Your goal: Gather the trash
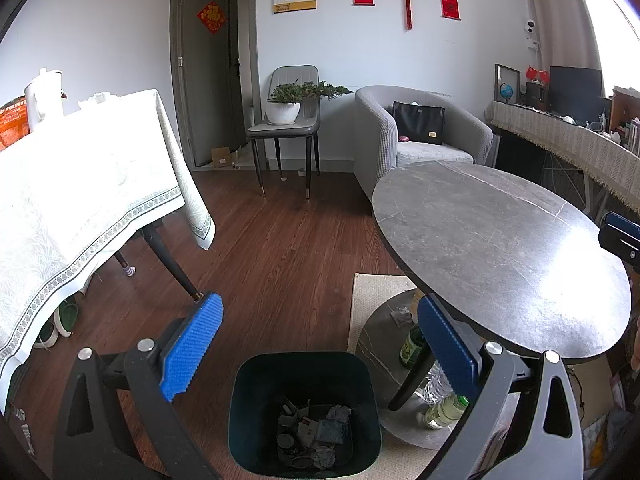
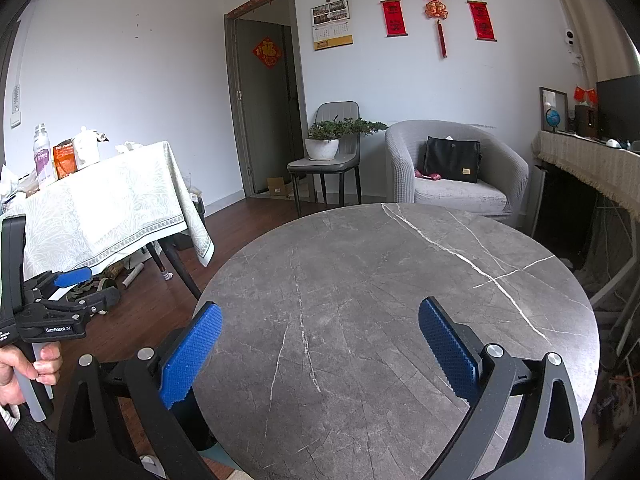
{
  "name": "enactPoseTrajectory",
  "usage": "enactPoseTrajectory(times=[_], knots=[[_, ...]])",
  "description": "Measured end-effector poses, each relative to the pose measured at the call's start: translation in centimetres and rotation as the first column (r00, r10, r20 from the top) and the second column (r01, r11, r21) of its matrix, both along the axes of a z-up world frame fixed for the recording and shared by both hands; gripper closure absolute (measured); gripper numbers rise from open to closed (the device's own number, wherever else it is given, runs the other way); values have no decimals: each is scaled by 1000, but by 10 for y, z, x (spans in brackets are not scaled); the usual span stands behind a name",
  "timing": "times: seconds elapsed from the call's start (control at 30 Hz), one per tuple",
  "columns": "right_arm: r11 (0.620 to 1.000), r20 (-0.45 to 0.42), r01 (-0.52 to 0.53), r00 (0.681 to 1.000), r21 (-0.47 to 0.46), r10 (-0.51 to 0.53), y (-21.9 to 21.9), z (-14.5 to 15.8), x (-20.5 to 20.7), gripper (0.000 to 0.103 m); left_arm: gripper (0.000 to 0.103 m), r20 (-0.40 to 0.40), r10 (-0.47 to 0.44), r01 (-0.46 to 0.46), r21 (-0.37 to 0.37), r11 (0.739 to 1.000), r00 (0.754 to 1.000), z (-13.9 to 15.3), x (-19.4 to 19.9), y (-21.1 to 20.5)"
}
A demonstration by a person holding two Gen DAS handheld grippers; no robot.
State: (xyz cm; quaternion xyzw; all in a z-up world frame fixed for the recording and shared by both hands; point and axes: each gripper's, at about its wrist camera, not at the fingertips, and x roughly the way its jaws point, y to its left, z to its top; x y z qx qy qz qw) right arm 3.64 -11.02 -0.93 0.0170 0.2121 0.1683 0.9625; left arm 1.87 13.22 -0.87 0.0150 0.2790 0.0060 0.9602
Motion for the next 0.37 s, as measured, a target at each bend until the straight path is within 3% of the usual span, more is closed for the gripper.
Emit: enactPoseTrajectory(times=[0.37], knots=[[1000,1,0,1000,1,0,0,0,0,3,3,-7,-3,3,-5,1000,1000,-1,2,2]])
